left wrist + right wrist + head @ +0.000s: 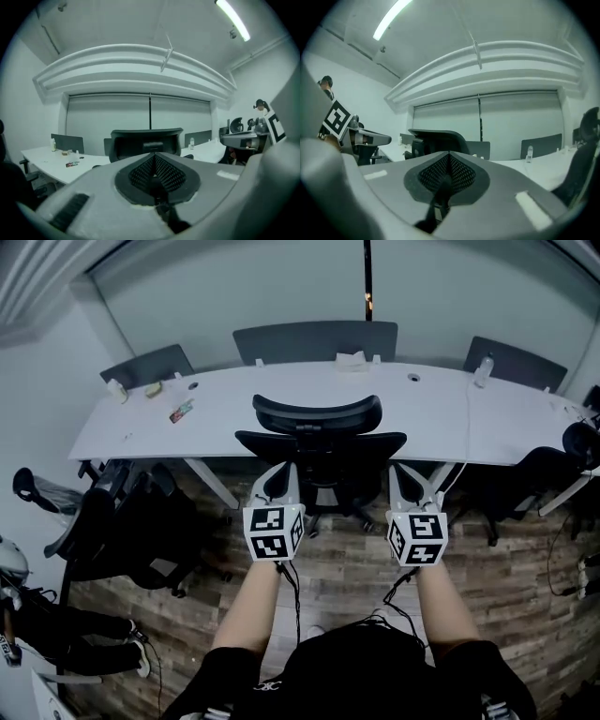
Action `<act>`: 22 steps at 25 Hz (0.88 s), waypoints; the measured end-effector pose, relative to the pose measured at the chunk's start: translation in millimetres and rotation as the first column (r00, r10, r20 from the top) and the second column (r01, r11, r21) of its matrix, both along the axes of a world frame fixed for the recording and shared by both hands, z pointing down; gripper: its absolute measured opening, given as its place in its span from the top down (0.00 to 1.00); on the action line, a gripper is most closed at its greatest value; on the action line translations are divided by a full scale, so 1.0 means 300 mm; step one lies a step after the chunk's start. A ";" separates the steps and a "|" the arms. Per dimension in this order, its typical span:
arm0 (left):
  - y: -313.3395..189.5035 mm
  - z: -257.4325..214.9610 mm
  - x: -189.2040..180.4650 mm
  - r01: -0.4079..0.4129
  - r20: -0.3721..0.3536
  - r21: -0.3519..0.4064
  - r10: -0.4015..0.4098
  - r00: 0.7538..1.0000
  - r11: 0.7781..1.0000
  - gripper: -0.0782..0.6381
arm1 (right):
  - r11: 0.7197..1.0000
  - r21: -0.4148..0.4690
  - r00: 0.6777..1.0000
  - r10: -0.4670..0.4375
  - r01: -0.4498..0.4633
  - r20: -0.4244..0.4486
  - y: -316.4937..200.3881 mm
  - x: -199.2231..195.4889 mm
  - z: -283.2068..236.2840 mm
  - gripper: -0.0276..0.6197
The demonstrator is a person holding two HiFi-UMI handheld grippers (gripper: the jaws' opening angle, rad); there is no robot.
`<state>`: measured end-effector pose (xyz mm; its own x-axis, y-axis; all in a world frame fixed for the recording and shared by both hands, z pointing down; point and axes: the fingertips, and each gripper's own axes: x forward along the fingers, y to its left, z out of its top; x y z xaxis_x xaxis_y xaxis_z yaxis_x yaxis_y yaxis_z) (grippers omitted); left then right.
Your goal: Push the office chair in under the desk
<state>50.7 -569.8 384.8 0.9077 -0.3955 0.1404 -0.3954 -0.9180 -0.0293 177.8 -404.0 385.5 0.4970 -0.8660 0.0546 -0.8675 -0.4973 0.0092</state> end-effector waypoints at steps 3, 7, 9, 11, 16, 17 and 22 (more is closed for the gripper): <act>0.177 0.036 -0.008 -0.061 0.001 0.006 0.061 0.998 0.998 0.88 | 1.000 -0.017 1.000 -0.024 0.024 -0.013 0.053 -0.082 0.015 0.95; 0.339 0.100 -0.006 -0.116 0.017 -0.011 0.116 0.993 0.993 0.88 | 0.998 -0.021 0.997 -0.062 0.064 0.053 0.093 -0.154 0.076 0.95; 0.369 0.117 -0.004 -0.112 0.028 -0.016 0.113 0.993 0.994 0.88 | 0.996 -0.034 0.995 -0.076 0.079 0.064 0.095 -0.174 0.101 0.95; 0.373 0.123 -0.009 -0.094 0.040 -0.011 0.094 0.995 0.996 0.88 | 0.995 -0.044 0.994 -0.086 0.089 0.065 0.090 -0.188 0.115 0.95; 0.370 0.124 -0.019 -0.067 0.057 -0.022 0.069 0.996 0.997 0.88 | 0.994 -0.042 0.993 -0.102 0.104 0.055 0.083 -0.213 0.109 0.95; 0.370 0.125 -0.022 -0.066 0.060 -0.023 0.068 0.996 0.998 0.88 | 0.993 -0.042 0.993 -0.104 0.106 0.049 0.081 -0.217 0.106 0.95; 0.379 0.137 -0.035 -0.079 0.074 -0.036 0.081 0.994 0.996 0.88 | 0.993 -0.035 0.993 -0.116 0.117 0.037 0.070 -0.235 0.100 0.95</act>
<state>40.1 -456.0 425.9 0.9224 -0.3162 0.2216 -0.3186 -0.9475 -0.0260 107.2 -382.9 415.4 0.3904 -0.9148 0.1032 -0.9195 -0.3930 -0.0051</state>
